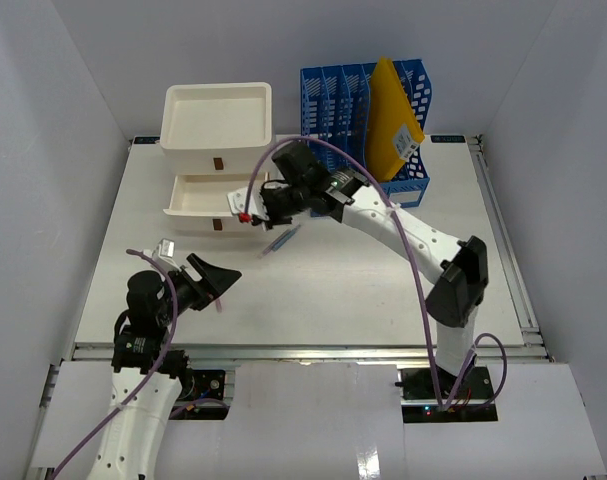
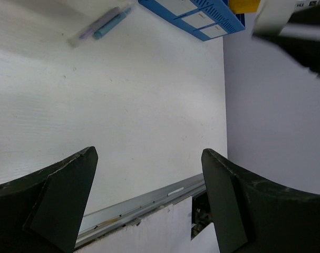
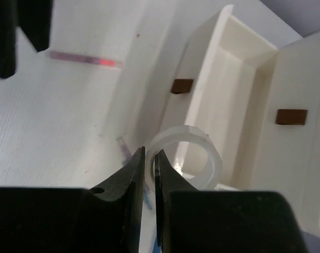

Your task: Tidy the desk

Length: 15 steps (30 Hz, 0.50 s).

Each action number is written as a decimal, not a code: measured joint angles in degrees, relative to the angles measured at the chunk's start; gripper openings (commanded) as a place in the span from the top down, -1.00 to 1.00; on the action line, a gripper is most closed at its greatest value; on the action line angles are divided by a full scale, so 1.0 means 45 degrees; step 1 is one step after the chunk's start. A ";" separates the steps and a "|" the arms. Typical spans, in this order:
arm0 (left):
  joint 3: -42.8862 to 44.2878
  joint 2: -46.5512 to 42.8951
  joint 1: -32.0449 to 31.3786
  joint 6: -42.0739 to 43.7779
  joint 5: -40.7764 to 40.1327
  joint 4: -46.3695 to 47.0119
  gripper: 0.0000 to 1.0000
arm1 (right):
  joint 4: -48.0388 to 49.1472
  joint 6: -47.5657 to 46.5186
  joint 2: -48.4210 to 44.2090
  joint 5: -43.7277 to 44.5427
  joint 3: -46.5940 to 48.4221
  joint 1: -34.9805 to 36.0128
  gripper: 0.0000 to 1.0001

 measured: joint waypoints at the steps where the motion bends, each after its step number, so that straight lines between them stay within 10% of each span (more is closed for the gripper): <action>1: -0.0036 -0.0008 -0.0002 -0.0028 0.0077 -0.0013 -0.80 | 0.0202 0.0350 0.0643 0.0153 0.1050 0.0087 0.85; 6: -0.0126 -0.0263 -0.0002 -0.0171 0.0398 -0.0138 -0.79 | 0.1859 0.2026 0.3237 0.1247 0.3543 0.0093 0.79; 11: -0.0126 -0.0524 -0.0002 -0.0180 0.0584 -0.0216 -0.79 | 0.2416 0.3040 0.4891 0.2389 0.3547 0.0015 0.09; 15: -0.0126 -0.0393 -0.0002 -0.0098 0.0649 -0.0244 -0.72 | 0.2934 0.3393 0.5191 0.2926 0.3547 -0.0132 -0.11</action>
